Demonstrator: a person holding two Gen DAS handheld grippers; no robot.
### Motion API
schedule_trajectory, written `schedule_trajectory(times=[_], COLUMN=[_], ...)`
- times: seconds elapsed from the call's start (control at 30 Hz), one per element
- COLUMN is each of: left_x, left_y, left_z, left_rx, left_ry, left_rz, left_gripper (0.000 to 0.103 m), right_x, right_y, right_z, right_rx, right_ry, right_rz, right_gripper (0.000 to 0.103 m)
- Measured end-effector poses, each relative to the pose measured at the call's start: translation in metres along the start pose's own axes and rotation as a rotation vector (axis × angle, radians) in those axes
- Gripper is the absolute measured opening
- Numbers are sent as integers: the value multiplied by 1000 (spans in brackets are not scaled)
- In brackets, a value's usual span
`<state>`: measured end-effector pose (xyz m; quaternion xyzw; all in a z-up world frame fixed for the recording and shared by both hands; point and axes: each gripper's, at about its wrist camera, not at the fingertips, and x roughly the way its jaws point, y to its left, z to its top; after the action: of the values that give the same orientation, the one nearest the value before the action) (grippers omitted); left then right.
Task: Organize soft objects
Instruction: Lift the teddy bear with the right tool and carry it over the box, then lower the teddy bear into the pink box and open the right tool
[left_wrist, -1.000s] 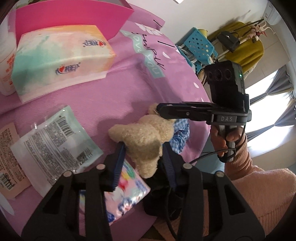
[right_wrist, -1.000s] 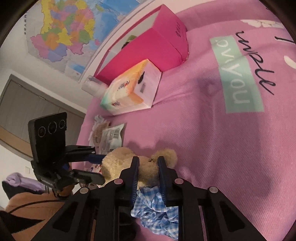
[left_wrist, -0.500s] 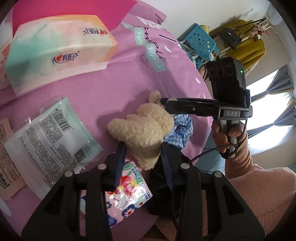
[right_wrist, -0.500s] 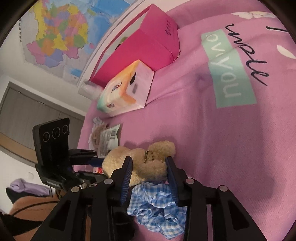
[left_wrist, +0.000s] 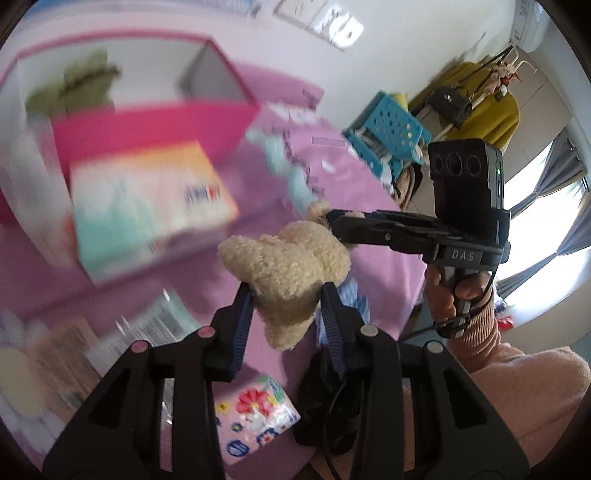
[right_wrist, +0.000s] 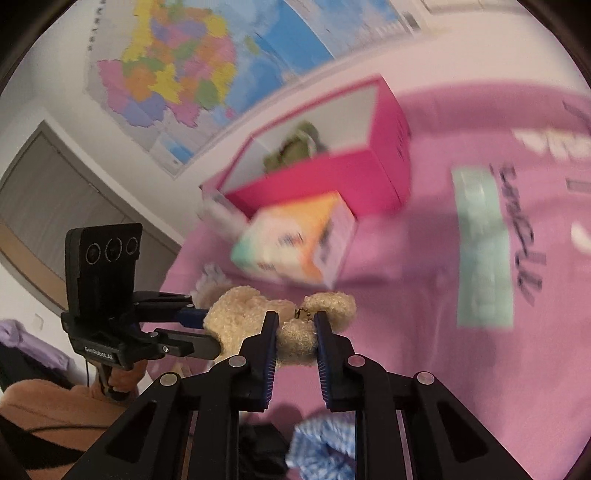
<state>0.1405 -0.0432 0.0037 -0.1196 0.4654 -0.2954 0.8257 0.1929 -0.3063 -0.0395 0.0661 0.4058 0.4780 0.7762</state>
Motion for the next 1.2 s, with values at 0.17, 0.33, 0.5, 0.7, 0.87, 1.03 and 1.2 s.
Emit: schedule_trajectory(times=[0.17,0.33,0.5,0.7,0.87,1.03,1.2], left_x=[-24,-34,-31,-12,9,23,32], left_y=[-3,3,16,37,53,65,76], left_z=[35,71,104,136,149,154,155], left_rx=[50,62,58,25,-11,-37,-85], left_ry=[-93,-148,-165,-141,-106,-87,-49], left_rz=[71,141,210,277,306,331,386], left_gripper=[40,40,40,40,40,40,41], right_x=[-8,-7,6,33,52,66,73], right_y=[19,27,27,9,-7,-16,-23], right_z=[36,73,106,133,142,146,146], right_rx=[-80,-127,-150,-125,-94,-90,-61], right_ry=[-80,-152,-188,-187,-165,-153,-144], right_rz=[5,-3,-24,-79,-110,-152,-216], right_gripper=[19,19,19,19,19,19,30])
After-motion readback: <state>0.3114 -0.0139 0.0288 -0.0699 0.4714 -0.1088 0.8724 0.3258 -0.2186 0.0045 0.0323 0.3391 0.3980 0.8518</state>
